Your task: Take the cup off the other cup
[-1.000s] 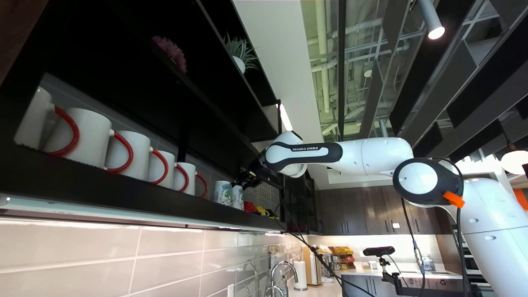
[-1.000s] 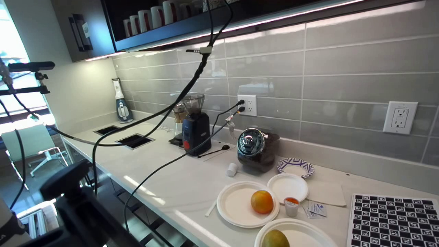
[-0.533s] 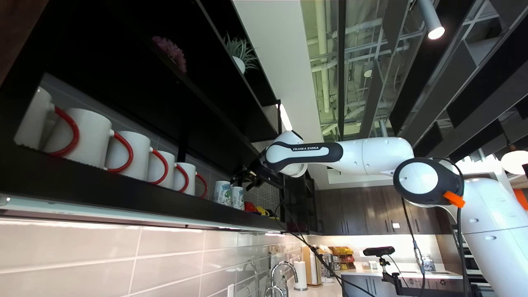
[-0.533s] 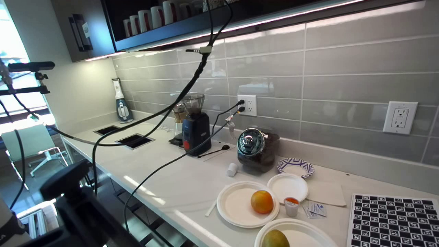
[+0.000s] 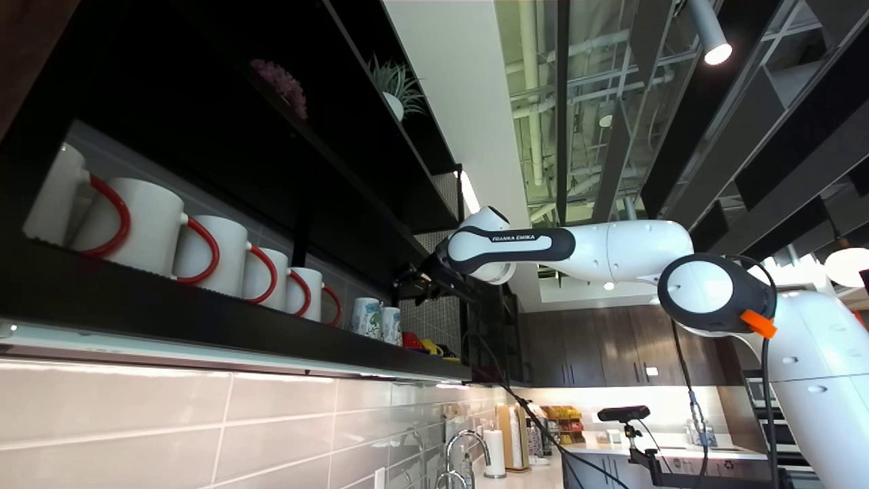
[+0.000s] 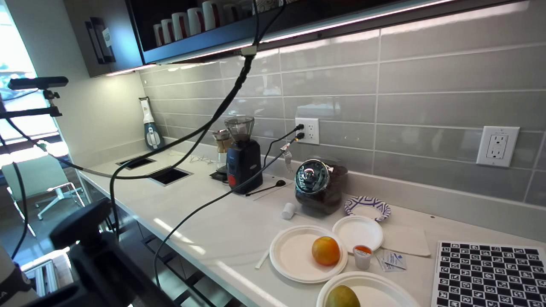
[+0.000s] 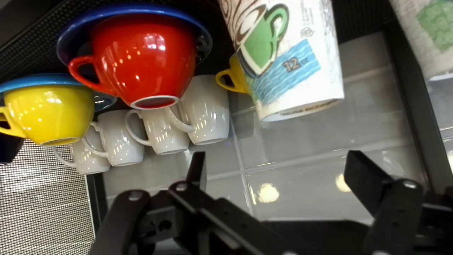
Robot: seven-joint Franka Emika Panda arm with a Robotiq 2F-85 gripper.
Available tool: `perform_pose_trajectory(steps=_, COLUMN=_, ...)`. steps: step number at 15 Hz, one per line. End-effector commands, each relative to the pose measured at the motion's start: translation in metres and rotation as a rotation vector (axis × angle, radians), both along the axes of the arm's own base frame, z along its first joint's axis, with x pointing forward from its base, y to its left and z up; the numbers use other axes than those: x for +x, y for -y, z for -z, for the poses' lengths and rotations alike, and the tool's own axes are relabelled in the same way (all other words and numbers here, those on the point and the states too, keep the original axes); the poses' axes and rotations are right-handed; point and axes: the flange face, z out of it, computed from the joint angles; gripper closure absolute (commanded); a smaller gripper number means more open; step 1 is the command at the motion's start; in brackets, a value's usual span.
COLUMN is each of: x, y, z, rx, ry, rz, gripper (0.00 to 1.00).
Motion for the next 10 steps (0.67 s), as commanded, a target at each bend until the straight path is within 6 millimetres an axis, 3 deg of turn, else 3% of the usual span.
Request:
perform_pose_trajectory(steps=1, x=-0.027, y=-0.001, z=-0.003, rx=-0.010, ry=-0.016, rz=0.010, gripper=0.00)
perform_pose_trajectory(steps=10, x=-0.082, y=-0.019, z=-0.004, rx=0.004, ry=-0.100, rz=-0.069, gripper=0.00)
